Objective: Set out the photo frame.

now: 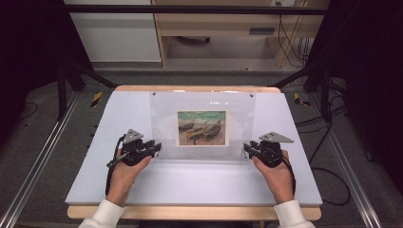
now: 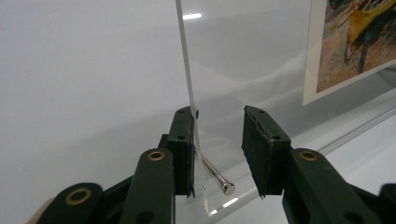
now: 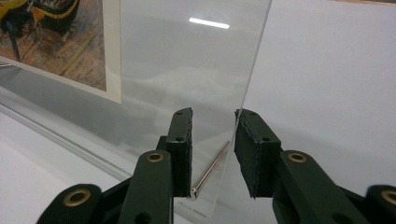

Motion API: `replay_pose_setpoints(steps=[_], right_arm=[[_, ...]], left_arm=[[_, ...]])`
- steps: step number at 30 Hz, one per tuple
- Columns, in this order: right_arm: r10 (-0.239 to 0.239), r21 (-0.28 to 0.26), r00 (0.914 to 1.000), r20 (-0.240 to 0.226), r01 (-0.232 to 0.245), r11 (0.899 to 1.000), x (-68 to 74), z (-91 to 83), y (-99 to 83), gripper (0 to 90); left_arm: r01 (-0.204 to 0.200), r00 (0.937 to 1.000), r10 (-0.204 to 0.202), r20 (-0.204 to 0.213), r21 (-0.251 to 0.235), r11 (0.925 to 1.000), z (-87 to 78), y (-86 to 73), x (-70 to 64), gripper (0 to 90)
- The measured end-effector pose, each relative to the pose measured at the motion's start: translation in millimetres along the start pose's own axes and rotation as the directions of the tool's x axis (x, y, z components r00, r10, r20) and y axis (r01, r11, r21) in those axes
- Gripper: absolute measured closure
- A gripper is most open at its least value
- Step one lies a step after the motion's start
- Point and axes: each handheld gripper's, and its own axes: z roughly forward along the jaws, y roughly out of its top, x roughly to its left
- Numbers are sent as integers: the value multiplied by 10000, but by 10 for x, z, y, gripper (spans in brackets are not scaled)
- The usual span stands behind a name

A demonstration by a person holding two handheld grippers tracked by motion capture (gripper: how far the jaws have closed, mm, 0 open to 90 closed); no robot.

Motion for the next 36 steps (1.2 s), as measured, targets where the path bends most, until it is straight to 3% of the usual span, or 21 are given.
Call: replay_pose_setpoints(steps=[36], right_arm=[[-86, 65, 9999, -107, 87, 9999, 15, -56, -76, 684]], left_arm=[[-118, 9999, 118, 36, 233, 9997, -44, -49, -39, 645]])
